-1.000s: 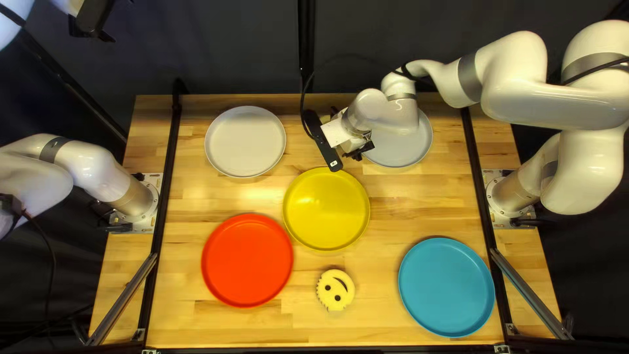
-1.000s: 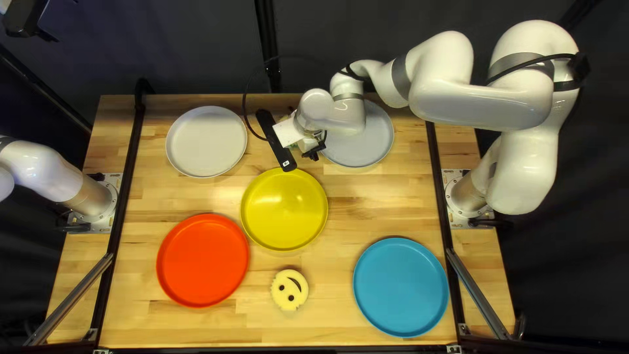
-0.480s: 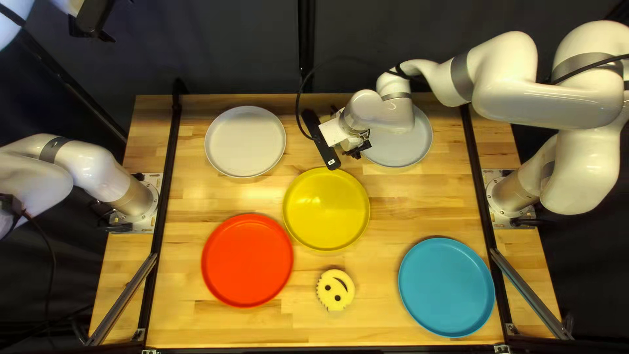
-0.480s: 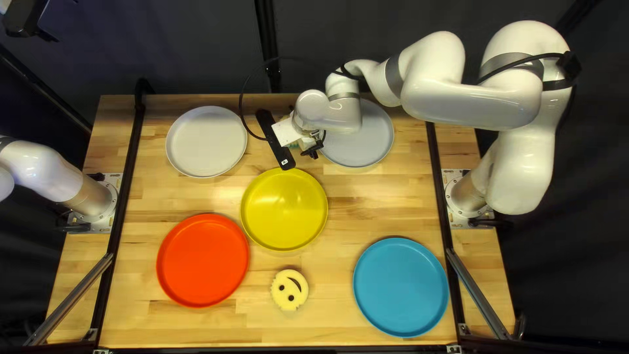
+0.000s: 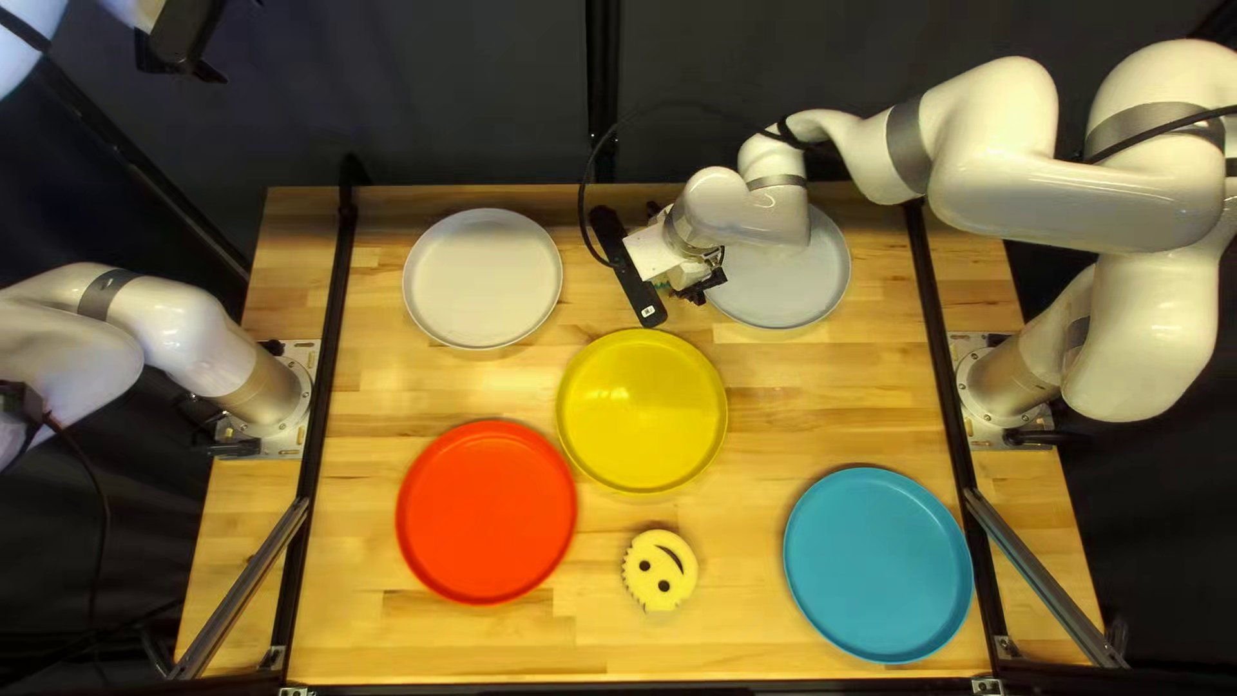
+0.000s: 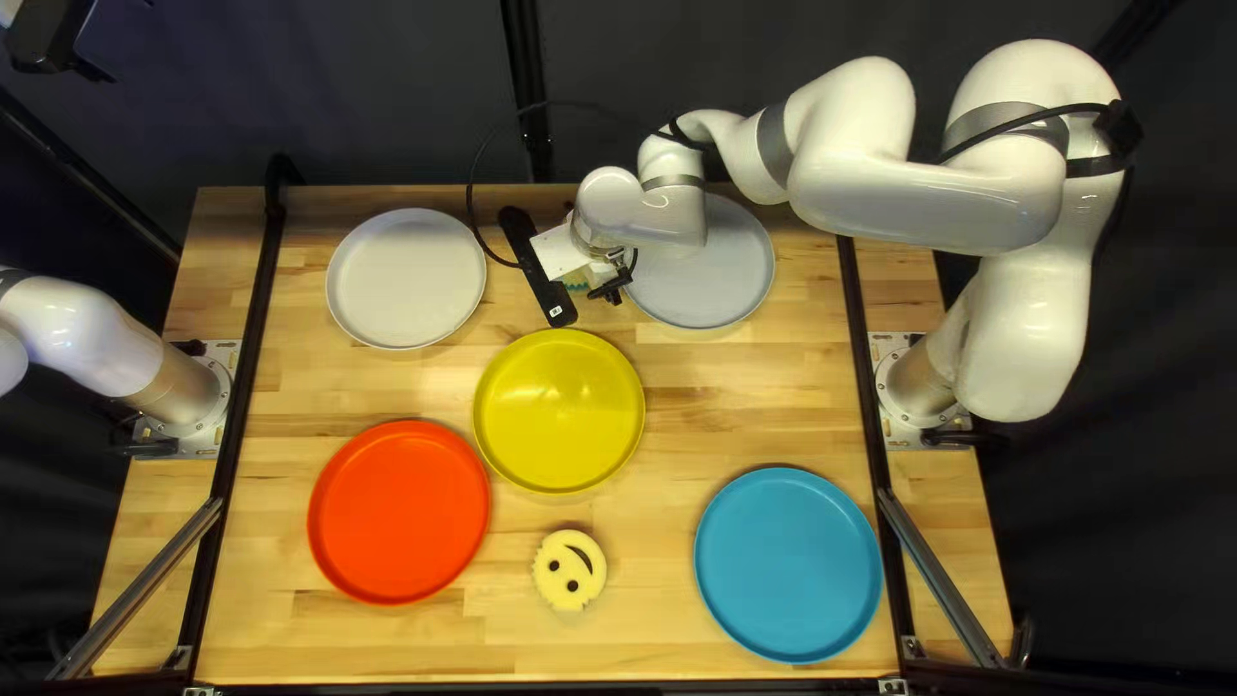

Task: Pick up sponge and scrub the plate

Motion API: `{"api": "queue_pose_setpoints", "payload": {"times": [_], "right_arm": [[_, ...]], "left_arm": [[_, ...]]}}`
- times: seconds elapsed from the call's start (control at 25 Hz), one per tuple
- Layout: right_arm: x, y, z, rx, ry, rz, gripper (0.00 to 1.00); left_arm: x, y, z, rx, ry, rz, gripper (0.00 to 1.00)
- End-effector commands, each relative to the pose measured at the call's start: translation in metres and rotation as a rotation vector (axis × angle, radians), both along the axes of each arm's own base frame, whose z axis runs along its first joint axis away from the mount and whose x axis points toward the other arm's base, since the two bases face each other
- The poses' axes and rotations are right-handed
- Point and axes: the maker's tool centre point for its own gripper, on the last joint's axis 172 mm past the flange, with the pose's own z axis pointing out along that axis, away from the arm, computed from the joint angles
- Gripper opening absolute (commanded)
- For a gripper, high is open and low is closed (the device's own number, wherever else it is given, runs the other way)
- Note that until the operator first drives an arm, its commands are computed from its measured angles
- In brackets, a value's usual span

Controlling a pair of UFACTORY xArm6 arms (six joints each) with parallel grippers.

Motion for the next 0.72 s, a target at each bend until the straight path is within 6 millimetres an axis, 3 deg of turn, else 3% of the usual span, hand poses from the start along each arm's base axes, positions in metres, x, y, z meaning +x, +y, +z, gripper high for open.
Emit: {"api": "queue_pose_setpoints", "payload": {"times": [0.04,0.2,0.44,0.72], "right_arm": [[0.002,0.0,0.0,0.001,0.001,0.002,0.0],[0.005,0.001,0.001,0.001,0.003,0.004,0.0],[0.005,0.003,0.033,-0.007,-0.006,-0.017,0.0],[-0.024,0.004,0.064,0.025,0.001,-0.082,0.0]], "left_arm": [[0.0,0.0,0.0,0.0,0.0,0.0,1.0],[0.0,0.0,0.0,0.0,0.0,0.0,1.0],[0.0,0.0,0.0,0.0,0.0,0.0,1.0],[0.0,0.0,0.0,0.0,0.0,0.0,1.0]]}}
